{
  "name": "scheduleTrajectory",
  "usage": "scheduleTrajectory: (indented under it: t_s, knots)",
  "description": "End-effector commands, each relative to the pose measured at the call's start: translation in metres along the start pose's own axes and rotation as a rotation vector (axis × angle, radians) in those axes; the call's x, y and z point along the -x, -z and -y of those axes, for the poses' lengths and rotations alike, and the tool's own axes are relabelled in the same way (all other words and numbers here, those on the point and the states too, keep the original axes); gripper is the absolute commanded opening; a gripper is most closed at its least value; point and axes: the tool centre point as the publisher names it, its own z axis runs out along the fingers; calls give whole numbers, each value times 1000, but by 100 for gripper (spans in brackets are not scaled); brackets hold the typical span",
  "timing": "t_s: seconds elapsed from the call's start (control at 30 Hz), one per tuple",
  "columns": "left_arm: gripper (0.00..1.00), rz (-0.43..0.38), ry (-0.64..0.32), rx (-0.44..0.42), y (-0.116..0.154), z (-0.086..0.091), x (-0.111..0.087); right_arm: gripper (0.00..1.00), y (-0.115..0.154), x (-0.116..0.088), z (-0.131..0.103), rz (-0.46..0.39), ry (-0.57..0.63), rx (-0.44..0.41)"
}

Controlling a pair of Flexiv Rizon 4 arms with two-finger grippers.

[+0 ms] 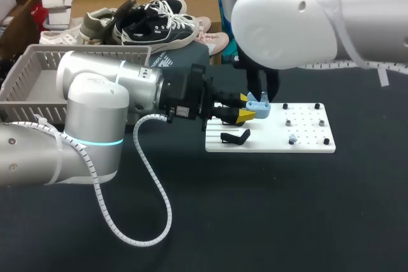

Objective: Pick up each earbud case from the left stands, insert the matching earbuds, close the lid, and place the case in the box.

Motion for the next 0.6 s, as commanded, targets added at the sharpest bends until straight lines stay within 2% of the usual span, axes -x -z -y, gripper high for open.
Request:
scheduleTrajectory:
  t_s: [0.03, 0.6]
  knots:
    - [0, 2, -1, -1, -1, -1, -1, 0, -1, 0, -2, -4, 2, -4]
    - [0, 2, -1, -1, -1, -1, -1, 0, -6, -1, -3, -19, 7, -16]
